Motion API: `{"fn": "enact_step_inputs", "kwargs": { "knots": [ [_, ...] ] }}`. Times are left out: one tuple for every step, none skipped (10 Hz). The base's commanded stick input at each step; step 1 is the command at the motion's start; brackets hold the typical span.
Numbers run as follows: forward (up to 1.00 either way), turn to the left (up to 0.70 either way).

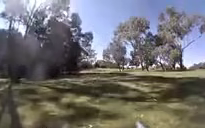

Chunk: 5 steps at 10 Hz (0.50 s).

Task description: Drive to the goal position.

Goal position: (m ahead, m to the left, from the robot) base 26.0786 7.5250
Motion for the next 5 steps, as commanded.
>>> {"fn": "enact_step_inputs", "kwargs": {
  "knots": [
    [1.00, 0.00],
    [1.00, 0.00],
    [1.00, 0.00],
    [1.00, 0.00],
    [1.00, 0.00]
  ]
}}
